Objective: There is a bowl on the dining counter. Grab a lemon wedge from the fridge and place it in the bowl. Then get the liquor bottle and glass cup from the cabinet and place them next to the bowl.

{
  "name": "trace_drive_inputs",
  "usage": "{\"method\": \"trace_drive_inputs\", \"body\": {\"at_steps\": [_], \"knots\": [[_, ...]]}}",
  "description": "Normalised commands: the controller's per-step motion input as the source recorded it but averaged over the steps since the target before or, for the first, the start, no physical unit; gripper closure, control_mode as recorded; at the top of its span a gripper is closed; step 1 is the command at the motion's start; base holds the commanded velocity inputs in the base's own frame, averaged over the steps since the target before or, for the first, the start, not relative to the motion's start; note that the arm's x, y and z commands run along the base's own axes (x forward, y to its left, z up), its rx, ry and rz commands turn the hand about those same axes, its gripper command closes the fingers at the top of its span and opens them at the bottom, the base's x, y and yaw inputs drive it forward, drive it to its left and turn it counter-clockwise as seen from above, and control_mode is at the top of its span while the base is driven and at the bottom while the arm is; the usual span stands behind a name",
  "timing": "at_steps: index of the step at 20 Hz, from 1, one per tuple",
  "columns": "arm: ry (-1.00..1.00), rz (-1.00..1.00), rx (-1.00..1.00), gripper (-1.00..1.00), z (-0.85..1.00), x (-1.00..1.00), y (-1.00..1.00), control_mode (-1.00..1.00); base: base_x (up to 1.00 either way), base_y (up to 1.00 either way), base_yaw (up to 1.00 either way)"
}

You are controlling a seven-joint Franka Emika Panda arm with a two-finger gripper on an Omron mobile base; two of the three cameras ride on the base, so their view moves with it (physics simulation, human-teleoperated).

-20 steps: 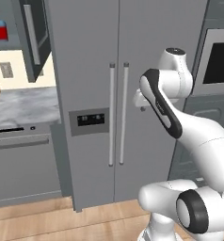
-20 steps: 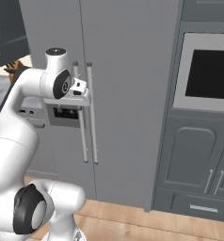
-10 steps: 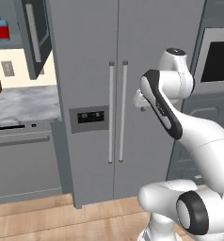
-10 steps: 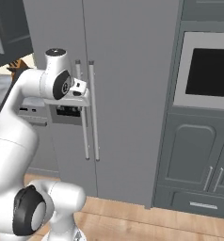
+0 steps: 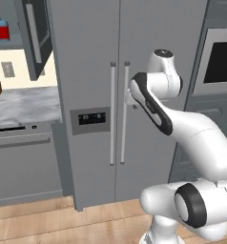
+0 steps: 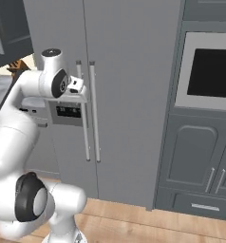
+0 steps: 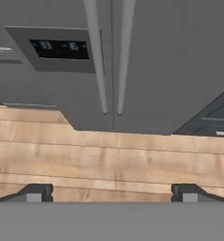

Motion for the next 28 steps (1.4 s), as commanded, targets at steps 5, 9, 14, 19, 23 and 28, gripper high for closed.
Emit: {"method": "trace_drive_inputs", "body": {"at_steps": [5, 9, 14, 19, 23, 28], "knots": [[0.00, 0.03, 0.02, -1.00, 0.00, 0.61, -0.11, -1.00, 0.00, 0.00, 0.00], [0.00, 0.08, -0.01, -1.00, -0.19, 0.31, -0.30, -1.00, 0.00, 0.00, 0.00], [-0.19, 0.05, 0.00, -1.00, -0.15, 0.23, -0.06, -1.00, 0.00, 0.00, 0.00], [-0.25, 0.00, 0.00, -1.00, -0.07, 0.00, 0.00, -1.00, 0.00, 0.00, 0.00], [-0.05, 0.00, 0.00, -1.00, 0.00, 0.12, 0.12, -1.00, 0.00, 0.00, 0.00], [0.00, 0.00, 0.00, -1.00, 0.00, 0.27, 0.11, -1.00, 0.00, 0.00, 0.00]]}}
